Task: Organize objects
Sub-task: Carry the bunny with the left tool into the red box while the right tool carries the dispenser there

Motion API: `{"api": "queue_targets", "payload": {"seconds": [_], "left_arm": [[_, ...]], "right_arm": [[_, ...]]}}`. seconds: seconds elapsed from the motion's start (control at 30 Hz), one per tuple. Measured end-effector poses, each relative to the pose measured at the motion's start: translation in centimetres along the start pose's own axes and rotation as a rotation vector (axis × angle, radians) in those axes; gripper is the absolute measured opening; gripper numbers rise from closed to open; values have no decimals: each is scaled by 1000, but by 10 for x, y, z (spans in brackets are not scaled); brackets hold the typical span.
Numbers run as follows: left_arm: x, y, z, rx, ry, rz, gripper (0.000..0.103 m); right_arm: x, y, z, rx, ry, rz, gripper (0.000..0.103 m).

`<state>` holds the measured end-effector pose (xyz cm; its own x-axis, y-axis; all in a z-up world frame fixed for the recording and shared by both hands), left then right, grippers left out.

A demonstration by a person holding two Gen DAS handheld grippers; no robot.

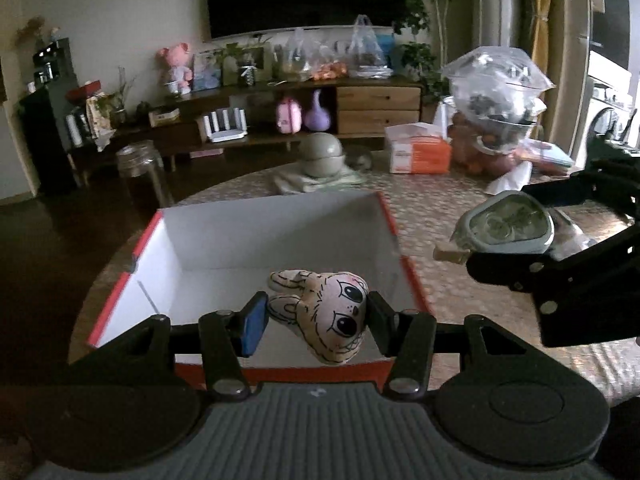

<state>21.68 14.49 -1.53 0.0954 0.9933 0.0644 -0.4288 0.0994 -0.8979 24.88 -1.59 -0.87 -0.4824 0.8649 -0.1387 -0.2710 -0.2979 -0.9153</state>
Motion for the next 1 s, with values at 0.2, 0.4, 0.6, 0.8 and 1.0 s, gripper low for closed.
{"api": "queue_targets", "payload": {"seconds": [0.2,0.4,0.6,0.8,1.0], "left_arm": [[40,-1,-22,47,-27,44,53],[74,0,-56,93,-72,-12,53],[93,8,-97,192,-60,-27,53],[98,16,-129,267,-55,-66,53],[103,27,-157,361,-55,-111,53]], "right_arm": [[22,-4,-44,57,-44,24,80],[47,0,-81,127,-103,44,80],[67,6,-117,192,-128,72,80],[77,19,-143,283,-132,47,80],[86,30,-163,382,-165,28,80]]}}
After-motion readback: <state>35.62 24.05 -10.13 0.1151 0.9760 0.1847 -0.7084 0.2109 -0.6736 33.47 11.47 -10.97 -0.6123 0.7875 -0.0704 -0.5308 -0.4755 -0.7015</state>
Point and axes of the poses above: each gripper's, at about its wrist camera, not at the fingertips, and z roughly against the way its jaws point, x to its left, y to its underside, the point moved 8 cm from there along -z, roughly the way its jaws point, and after that the axes turned 12 degrees about -x, right-handed, at the moved point
